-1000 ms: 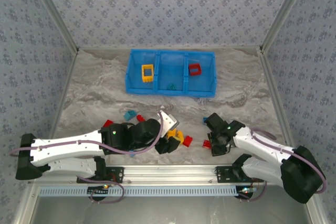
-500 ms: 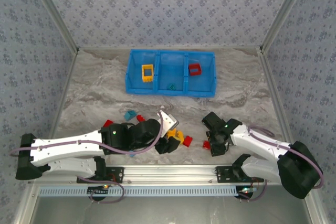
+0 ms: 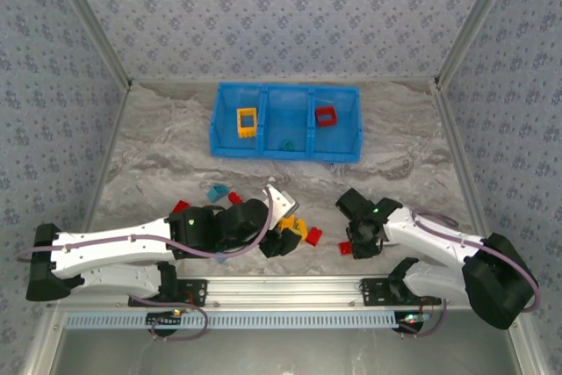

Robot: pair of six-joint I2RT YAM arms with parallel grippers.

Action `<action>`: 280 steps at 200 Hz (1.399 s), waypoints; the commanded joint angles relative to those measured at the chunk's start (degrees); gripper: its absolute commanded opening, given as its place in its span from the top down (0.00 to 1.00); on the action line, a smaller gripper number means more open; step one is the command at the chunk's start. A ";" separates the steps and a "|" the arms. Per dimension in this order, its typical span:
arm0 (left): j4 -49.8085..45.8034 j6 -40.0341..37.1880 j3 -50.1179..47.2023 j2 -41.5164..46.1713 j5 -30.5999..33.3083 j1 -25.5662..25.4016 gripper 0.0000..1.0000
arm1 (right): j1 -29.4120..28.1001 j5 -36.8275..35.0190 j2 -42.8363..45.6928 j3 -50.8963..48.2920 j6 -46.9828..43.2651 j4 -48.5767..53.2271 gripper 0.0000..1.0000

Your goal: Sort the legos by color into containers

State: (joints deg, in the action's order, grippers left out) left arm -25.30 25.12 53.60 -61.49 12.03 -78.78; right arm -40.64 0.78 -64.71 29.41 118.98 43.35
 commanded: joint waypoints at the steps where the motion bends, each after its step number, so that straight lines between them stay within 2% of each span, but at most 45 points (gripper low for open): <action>1: 0.26 0.87 0.14 0.24 1.23 -0.27 0.37 | 0.56 -5.89 0.20 3.90 9.92 -4.71 0.72; 37: 0.19 2.26 2.69 0.28 4.82 0.01 0.36 | 1.79 -16.71 2.58 14.79 -3.53 3.97 0.75; 60: -1.69 4.75 6.69 -0.89 9.60 2.27 0.35 | 5.18 -21.15 0.12 22.28 -21.95 2.72 0.77; 79: -1.17 5.60 9.40 -2.48 9.84 5.33 0.35 | 8.53 -23.69 -5.43 29.32 -41.01 -0.41 0.79; 104: 1.49 5.28 11.62 -5.25 7.38 9.31 0.35 | 10.06 -28.33 -15.53 40.74 -62.64 -2.74 0.80; 135: 5.75 5.37 13.76 -9.25 2.93 14.33 0.35 | 13.07 -29.84 -31.00 55.04 -77.60 -2.31 0.80; 162: 10.70 5.66 14.26 -12.04 0.82 16.97 0.35 | 16.13 -30.65 -43.87 66.07 -82.42 -0.69 0.83; 207: 16.84 3.85 15.52 -15.15 3.44 17.03 0.35 | 19.36 -30.40 -59.02 80.94 -88.59 1.87 0.83; 237: 15.86 1.01 20.26 -20.64 4.58 16.16 0.37 | 20.29 -30.20 -65.30 87.82 -90.15 4.16 0.83; 266: 12.60 -2.47 26.33 -26.79 10.86 13.59 0.39 | 20.82 -30.20 -68.21 90.97 -89.52 5.57 0.82; 280: 11.87 -3.04 28.22 -28.75 11.97 12.88 0.39 | 20.80 -30.31 -68.93 91.90 -89.36 5.94 0.80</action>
State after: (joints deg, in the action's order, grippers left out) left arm -12.01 25.36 77.76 -87.46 19.35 -64.40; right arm -20.38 -28.14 -131.90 118.06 30.55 45.84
